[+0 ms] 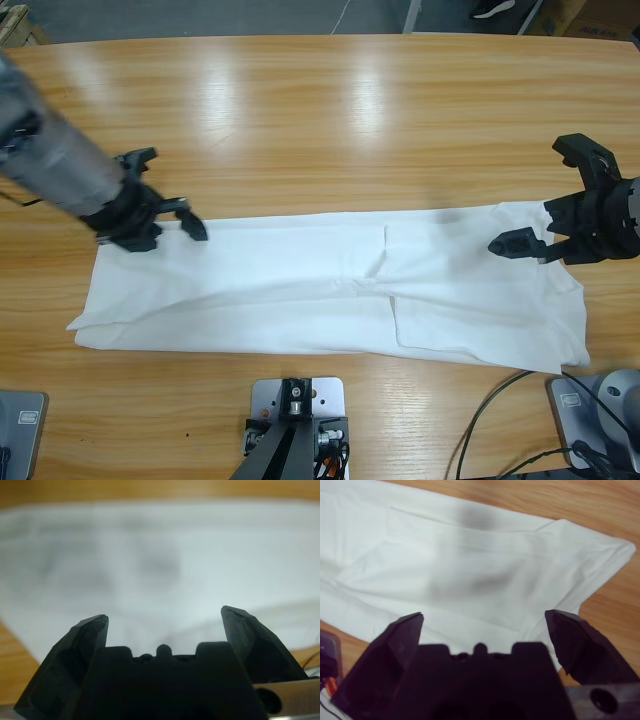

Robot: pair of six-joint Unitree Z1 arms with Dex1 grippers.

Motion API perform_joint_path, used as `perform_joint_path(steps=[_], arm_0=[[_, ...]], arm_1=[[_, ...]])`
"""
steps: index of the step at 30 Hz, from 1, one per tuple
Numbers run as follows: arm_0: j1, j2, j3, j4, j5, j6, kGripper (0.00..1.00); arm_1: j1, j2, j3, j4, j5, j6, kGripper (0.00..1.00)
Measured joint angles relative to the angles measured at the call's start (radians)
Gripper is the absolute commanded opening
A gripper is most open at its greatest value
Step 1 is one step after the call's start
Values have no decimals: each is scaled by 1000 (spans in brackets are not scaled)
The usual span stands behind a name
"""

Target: Fold clothes

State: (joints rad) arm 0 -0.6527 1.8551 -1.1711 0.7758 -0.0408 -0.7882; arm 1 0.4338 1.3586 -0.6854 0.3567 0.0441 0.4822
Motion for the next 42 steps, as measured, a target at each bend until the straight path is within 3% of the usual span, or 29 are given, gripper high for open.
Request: perform_joint_path(steps=[6, 14, 24, 32, 36, 39, 42], arm_0=[[-54, 88, -73, -16, 4, -40, 859], [-234, 90, -67, -15, -28, -150, 859], [-303, 86, -57, -16, -54, -188, 860], [-455, 53, -1, -15, -87, -263, 858], [-484, 15, 1, -15, -90, -274, 861], [-466, -48, -67, -14, -72, -198, 880], [-418, -77, -180, -14, -64, 59, 875]], arm_1=[[0, -12, 13, 0, 0, 0, 991], [0, -12, 13, 0, 0, 0, 991], [0, -12, 42, -2, 0, 0, 991], [0, -12, 46, -29, 0, 8, 990], [0, -12, 47, -31, 0, 9, 982], [0, -12, 48, -32, -1, 10, 982], [1, -12, 48, -32, -1, 11, 982]])
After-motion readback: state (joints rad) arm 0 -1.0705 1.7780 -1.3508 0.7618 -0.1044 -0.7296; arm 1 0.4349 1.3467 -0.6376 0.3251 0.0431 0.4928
